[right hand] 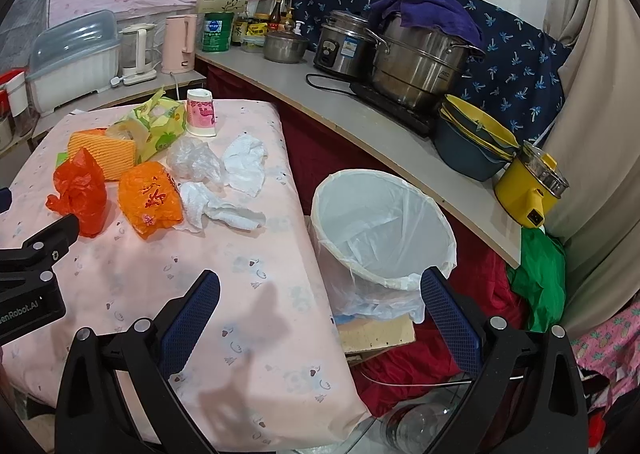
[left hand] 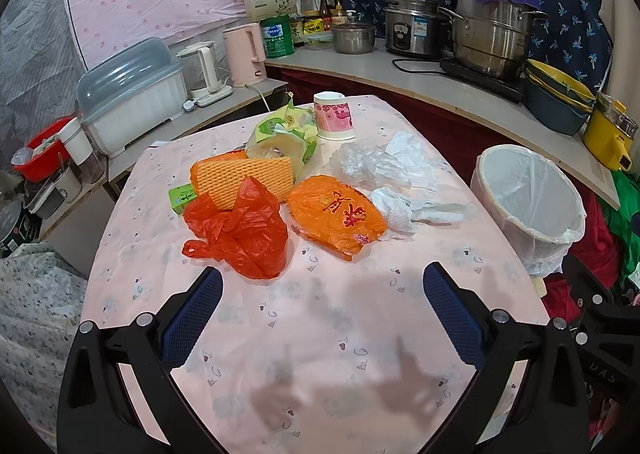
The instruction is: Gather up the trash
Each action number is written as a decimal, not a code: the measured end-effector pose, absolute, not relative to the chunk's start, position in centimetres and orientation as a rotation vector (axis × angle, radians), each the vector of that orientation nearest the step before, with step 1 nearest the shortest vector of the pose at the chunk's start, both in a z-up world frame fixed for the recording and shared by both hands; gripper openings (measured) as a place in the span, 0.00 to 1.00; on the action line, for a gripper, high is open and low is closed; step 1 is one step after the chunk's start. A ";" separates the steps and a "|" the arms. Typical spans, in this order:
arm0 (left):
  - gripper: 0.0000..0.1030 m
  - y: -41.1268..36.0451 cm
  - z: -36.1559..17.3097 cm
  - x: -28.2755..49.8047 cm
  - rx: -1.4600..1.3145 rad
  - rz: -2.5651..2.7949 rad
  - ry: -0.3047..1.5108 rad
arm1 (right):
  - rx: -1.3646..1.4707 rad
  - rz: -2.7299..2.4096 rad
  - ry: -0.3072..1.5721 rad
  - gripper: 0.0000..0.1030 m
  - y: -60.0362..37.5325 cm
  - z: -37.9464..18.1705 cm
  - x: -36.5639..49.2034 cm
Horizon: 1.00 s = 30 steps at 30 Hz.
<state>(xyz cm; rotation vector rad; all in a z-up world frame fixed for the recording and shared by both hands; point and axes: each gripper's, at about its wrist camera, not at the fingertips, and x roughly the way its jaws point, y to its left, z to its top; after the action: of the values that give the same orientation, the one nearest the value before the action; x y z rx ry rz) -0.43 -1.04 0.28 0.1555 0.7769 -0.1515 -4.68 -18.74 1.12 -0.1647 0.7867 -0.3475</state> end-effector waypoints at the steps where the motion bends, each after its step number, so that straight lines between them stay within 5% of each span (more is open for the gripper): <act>1: 0.93 -1.0 0.3 -0.4 0.155 -0.152 0.777 | -0.164 -0.348 0.786 0.93 -18.7 1.1 -4.7; 30: 0.93 -0.9 -0.3 -0.3 0.152 -0.148 0.786 | -0.163 -0.348 0.786 0.93 -18.7 1.1 -4.6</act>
<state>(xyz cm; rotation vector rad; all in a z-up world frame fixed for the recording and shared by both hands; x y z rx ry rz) -0.29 -0.94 -0.33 0.1518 0.7858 -0.1481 -4.58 -18.74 1.12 -0.1625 0.7858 -0.3481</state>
